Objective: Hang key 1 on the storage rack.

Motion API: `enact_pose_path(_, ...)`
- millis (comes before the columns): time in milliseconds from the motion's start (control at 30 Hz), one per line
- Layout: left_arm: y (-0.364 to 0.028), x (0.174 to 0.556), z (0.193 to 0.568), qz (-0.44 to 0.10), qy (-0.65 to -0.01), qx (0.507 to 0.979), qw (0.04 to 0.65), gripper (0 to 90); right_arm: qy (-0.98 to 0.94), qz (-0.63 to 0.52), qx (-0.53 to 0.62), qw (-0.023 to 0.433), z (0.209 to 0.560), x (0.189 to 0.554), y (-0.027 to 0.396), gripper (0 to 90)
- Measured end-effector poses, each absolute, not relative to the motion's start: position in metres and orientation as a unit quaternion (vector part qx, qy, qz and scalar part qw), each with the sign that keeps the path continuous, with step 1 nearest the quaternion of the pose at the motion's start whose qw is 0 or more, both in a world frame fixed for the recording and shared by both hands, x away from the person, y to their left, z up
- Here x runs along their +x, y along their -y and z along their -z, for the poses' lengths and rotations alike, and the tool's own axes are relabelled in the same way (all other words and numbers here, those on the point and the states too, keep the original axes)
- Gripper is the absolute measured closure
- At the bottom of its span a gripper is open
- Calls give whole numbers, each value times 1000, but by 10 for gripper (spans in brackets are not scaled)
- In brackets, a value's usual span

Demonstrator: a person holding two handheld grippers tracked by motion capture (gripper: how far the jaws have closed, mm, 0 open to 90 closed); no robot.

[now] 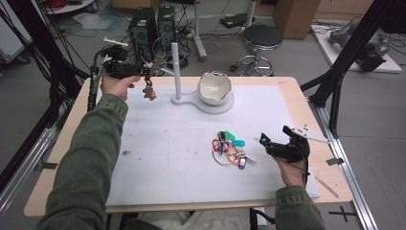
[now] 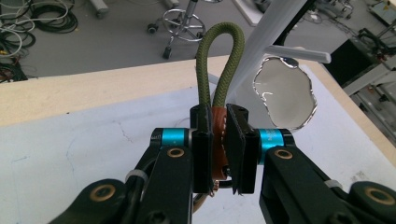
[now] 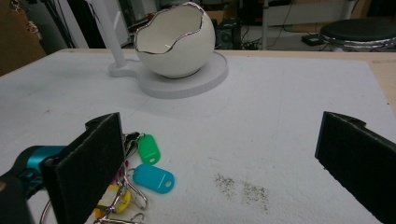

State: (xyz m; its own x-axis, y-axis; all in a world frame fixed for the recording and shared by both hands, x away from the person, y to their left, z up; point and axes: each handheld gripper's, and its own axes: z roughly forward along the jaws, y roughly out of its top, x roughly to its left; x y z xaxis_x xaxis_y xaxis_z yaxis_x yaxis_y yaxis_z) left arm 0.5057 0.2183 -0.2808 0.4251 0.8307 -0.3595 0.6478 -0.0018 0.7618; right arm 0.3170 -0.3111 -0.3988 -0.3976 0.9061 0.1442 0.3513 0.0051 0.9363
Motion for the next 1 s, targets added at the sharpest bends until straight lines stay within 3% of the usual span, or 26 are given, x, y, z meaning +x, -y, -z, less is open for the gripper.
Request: enact_pose_path(1000,-212,519,308,-75,-538,706,455,805,-656,-518,481,266,399,317,312,7)
